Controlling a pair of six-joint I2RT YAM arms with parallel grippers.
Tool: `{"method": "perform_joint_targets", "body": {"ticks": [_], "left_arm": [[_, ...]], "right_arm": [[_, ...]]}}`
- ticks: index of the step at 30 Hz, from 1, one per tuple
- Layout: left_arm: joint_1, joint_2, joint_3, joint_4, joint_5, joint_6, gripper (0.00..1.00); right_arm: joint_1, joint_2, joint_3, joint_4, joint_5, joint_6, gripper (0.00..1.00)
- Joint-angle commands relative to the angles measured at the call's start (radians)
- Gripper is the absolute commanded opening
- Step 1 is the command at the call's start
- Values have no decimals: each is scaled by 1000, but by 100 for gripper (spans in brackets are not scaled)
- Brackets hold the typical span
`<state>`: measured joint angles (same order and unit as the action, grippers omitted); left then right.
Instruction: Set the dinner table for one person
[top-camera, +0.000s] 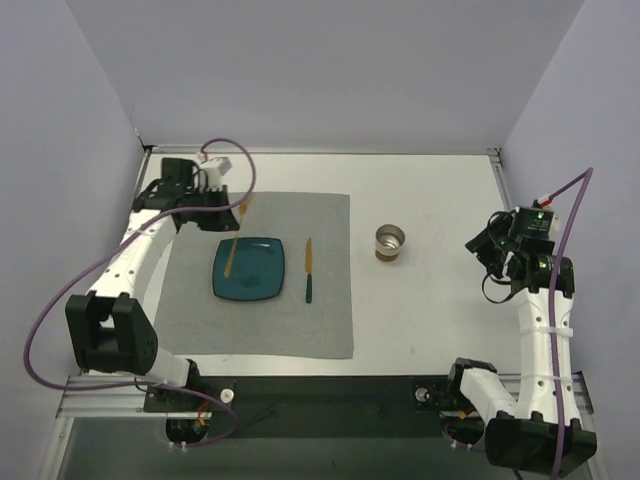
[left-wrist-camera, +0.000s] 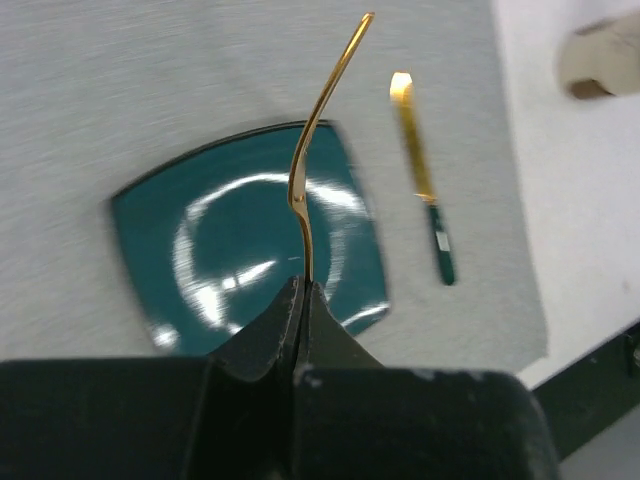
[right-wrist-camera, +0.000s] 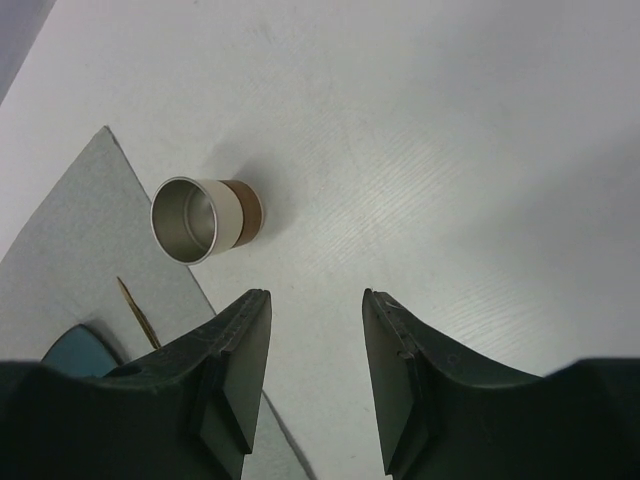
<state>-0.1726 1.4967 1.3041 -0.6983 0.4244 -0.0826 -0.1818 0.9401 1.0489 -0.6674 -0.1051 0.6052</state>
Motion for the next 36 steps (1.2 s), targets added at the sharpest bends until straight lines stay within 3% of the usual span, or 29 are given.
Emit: {"method": "perform_joint_targets", "body": {"ticks": [1,4,10,14,19,36], "left_arm": [[241,-18,-46,-61,77,188,0],[373,63,-14,-85,92,267,0],[475,216,8,-116,85,351,0],[479,283,-2,-110,116,356,0],[476,313,-35,6,86,238,0],[482,462,-9,89,63,244,0]], "right_arm": [[53,6,-1,31,16,16,42],[105,25,13,34,45,8,42],[145,48,19,38,70,7,42],[153,46,2,42,79,8,42],[157,29,-21,43,90,16,42],[214,20,10,40,94,34,42]]}}
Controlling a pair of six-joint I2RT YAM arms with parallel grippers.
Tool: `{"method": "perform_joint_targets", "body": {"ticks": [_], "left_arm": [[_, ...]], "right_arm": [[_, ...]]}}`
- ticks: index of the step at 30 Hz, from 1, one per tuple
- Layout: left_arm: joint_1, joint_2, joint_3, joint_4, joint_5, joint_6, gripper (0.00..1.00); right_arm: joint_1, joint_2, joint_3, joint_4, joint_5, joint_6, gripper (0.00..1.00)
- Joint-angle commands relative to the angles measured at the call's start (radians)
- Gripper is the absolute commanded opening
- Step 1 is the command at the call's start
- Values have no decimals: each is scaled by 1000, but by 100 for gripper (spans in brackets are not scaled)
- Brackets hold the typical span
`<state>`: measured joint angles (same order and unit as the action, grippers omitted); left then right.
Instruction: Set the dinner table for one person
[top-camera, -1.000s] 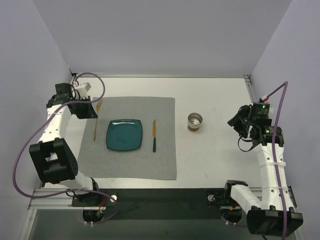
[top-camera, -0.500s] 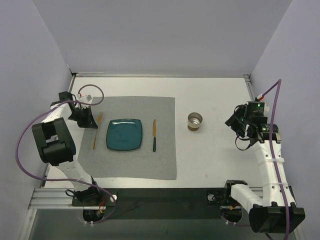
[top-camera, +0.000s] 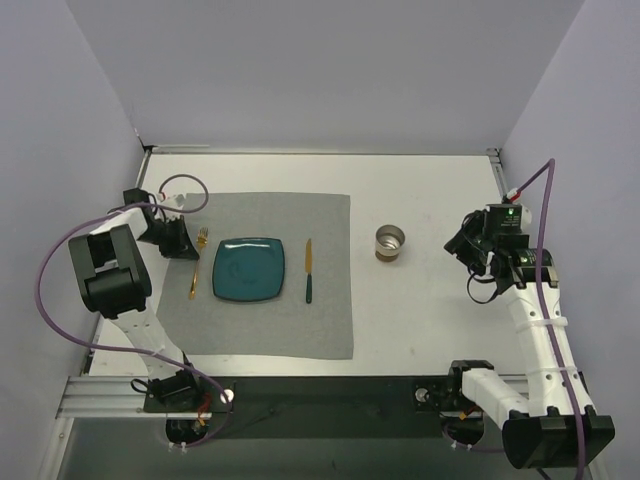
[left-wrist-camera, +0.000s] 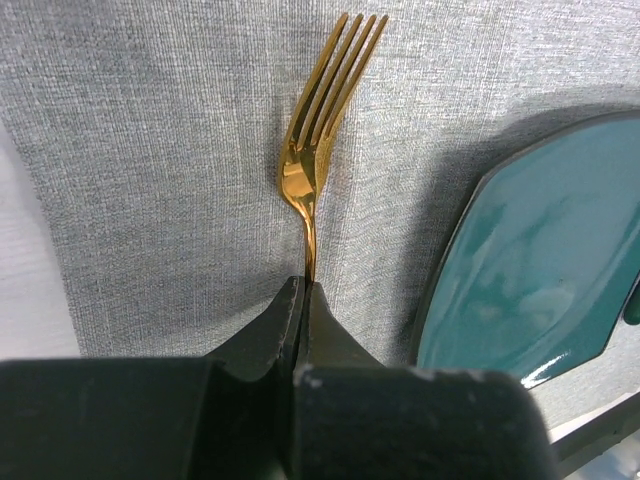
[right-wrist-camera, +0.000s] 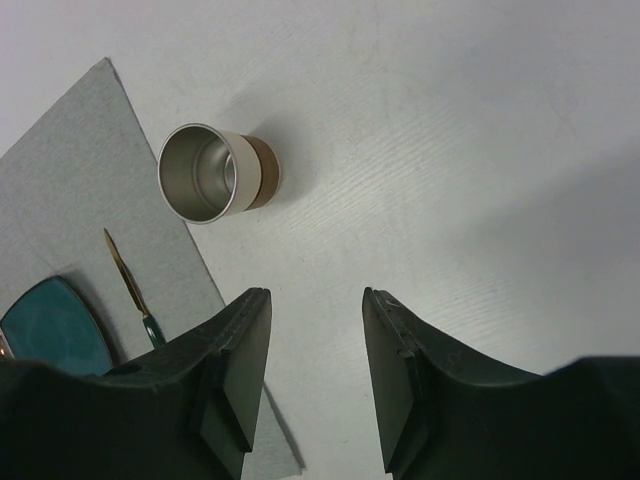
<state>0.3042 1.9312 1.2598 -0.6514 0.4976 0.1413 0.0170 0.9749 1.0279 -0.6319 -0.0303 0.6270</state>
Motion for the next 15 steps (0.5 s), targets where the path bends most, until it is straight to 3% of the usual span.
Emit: {"method": "perform_joint_targets", "body": {"ticks": [1,6,11,15], "left_arm": [[12,29,32,47,-5,20,0],[18,45,52,52,-5,-2,0],[32,2,49,32,88,-29,0],[33,24,79,39,53,-17,0]], "right_arm": [[20,-12,32,5,18,14,42],[40,-2,50,5,26,19,42],[49,7,75,-3,27,11,42],[61,13,84,-6,26,13,42]]}}
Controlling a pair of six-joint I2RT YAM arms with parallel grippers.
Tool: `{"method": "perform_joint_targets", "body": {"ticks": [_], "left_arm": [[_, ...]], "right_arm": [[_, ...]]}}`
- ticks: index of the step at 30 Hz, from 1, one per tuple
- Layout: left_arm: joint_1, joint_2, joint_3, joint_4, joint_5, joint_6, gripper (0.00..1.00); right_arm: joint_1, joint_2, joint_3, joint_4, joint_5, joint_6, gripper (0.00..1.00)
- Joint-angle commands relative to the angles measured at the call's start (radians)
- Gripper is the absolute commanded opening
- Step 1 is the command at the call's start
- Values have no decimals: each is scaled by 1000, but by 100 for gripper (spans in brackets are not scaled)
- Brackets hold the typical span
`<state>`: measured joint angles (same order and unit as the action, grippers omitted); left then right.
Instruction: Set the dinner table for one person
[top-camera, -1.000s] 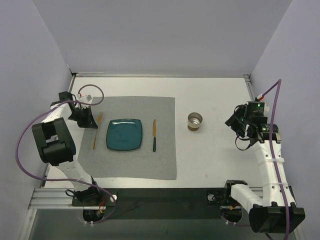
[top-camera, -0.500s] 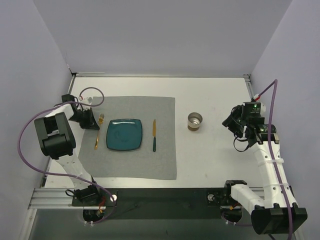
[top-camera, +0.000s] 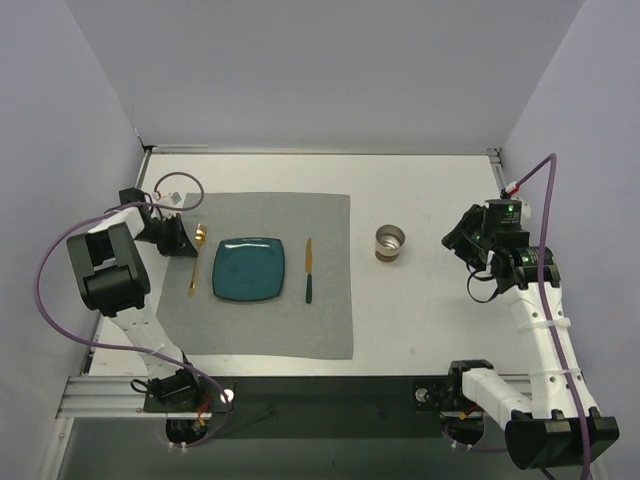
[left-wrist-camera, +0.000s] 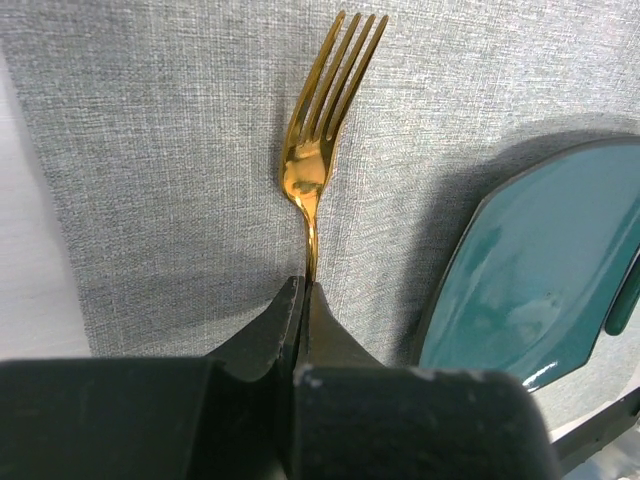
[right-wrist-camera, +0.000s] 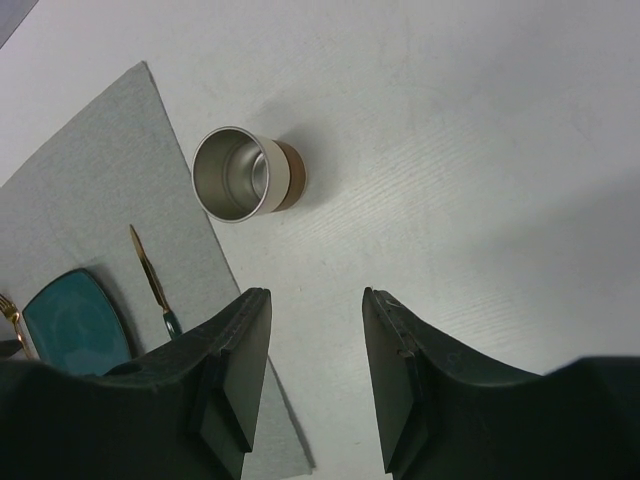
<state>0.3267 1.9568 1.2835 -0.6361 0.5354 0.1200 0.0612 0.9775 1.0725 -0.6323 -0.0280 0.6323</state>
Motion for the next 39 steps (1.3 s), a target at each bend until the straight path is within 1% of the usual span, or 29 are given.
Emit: {"method": "perform_joint_targets", "body": {"ticks": [1,4,6,7,8,9,11,12,15,17,21,22,24,27,32,33,35,36,38,39], "left_arm": [[11,7,62,13,14,7,0],[11,8,40,6,-12,26,0],[12,-7,17,18,-38,30,0],[12,-10,17,18,-44,35,2],[12,-13,16,16,-55,38,9],[14,-21,14,18,-58,46,27],[18,-32,10,21,-83,58,43],[31,-47,5,23,-89,58,54],[46,-81,14,-14,-98,75,63],[58,-102,30,-48,-92,78,64],[55,-173,77,-88,-98,67,66],[55,-182,85,-100,-98,63,67],[55,-211,111,-145,-106,64,67],[55,-245,106,-184,-124,69,68],[58,-288,70,-211,-150,90,68],[60,-306,59,-215,-153,96,68],[61,-335,28,-234,-155,121,68],[64,-341,20,-240,-152,135,68],[64,-355,14,-273,-150,173,68],[64,-358,19,-286,-150,188,68]], "right_arm": [[20,12,40,-6,25,6,42],[52,32,41,-4,46,-5,43],[69,88,58,-3,-4,-28,46],[78,119,70,-4,-27,-34,49],[81,151,85,-4,-50,-43,52],[88,221,128,-15,-87,-68,58],[111,289,173,-35,-79,-88,61],[118,341,206,-43,-61,-104,61],[156,426,247,-44,3,-123,62],[186,475,290,-46,20,-155,62],[198,637,349,-64,28,-172,61],[203,664,360,-66,66,-175,60],[215,735,392,-67,91,-190,60],[213,821,426,-75,117,-191,59],[219,912,461,-76,151,-204,57],[223,950,480,-76,154,-218,54],[227,983,494,-78,146,-220,34],[227,981,498,-78,143,-218,15],[242,957,506,-78,178,-220,1],[252,946,517,-78,233,-226,0]]}}
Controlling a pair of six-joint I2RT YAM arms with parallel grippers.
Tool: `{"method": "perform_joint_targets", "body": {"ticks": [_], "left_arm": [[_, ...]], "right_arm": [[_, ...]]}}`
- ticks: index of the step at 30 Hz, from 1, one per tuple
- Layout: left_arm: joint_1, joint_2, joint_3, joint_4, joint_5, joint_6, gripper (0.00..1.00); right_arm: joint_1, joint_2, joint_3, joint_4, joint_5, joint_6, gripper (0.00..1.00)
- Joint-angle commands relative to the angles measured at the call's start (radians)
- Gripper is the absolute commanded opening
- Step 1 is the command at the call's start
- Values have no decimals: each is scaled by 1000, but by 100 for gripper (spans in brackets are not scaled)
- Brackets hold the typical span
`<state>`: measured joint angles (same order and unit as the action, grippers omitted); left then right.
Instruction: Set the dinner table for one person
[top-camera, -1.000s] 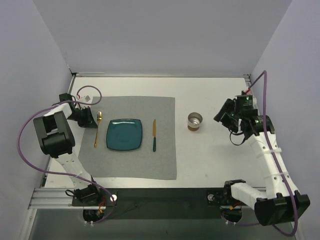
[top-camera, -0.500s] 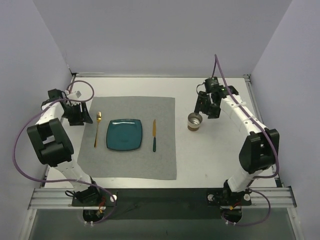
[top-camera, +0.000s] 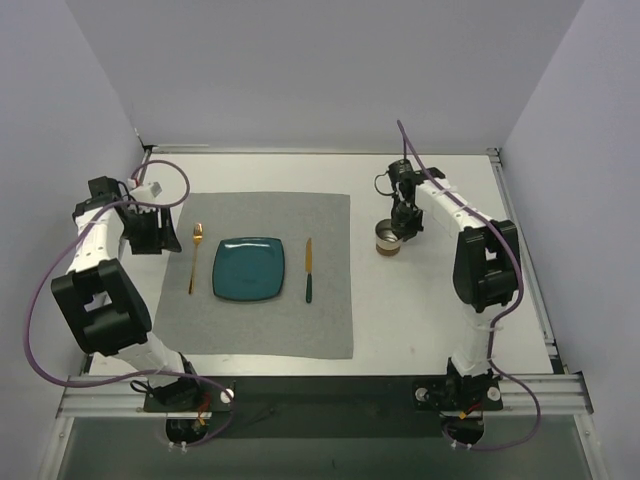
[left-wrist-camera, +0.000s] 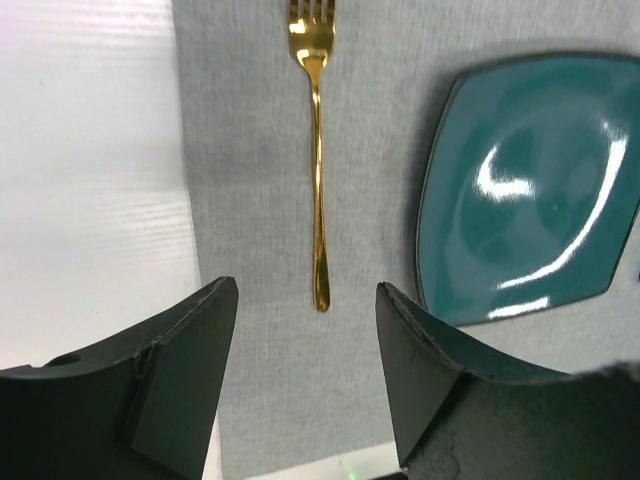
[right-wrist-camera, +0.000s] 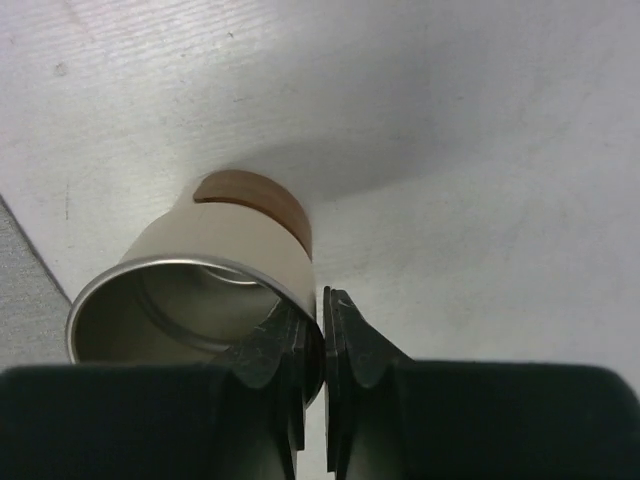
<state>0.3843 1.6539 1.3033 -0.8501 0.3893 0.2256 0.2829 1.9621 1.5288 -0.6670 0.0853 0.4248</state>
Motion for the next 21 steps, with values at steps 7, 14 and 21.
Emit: {"method": "perform_joint_targets", "body": {"ticks": [7,14,21], "left_arm": [[8,-101,-13,-110,16,132,68],[7,-193,-107,-116,-24,248,69],[10,-195,-153,-133,-33,287,68]], "right_arm": [[117,-43,420,-46,258,-80,0],[223,245,781,-43,180,-72,0],[295,405,866,-14,136,12,0]]}}
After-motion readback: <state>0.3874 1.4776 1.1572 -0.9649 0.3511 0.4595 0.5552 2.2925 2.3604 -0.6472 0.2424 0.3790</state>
